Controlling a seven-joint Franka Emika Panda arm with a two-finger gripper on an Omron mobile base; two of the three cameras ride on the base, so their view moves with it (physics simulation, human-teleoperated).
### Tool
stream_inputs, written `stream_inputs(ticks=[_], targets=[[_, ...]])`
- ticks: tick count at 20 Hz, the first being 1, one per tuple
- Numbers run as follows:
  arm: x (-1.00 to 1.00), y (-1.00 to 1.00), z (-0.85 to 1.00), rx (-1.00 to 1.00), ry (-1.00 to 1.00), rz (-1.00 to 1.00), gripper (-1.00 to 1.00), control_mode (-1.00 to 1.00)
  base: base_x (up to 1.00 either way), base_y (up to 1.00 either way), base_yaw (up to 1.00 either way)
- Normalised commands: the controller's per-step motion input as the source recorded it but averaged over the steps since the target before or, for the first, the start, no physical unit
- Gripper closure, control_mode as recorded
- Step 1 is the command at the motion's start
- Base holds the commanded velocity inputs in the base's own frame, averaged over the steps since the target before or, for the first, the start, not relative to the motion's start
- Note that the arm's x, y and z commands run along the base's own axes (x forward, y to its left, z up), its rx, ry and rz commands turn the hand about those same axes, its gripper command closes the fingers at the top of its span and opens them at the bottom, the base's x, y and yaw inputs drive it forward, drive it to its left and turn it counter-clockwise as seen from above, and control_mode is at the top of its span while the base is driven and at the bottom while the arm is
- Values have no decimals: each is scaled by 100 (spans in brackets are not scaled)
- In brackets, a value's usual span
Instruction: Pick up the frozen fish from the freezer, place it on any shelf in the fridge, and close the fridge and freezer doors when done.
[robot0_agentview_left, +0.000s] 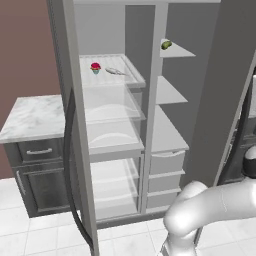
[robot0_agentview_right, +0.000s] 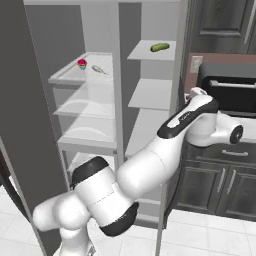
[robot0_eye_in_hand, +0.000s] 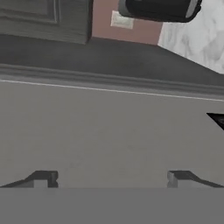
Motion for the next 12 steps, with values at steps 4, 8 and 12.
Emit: stream_inputs(ticks=[4, 8, 12], targets=[[14, 21, -1, 4, 4, 14, -100, -100, 0, 0, 0], [0, 52, 0, 0, 3, 16, -100, -100, 0, 0, 0], [0, 71, 0, 0, 0, 12, -100, -100, 0, 0, 0]])
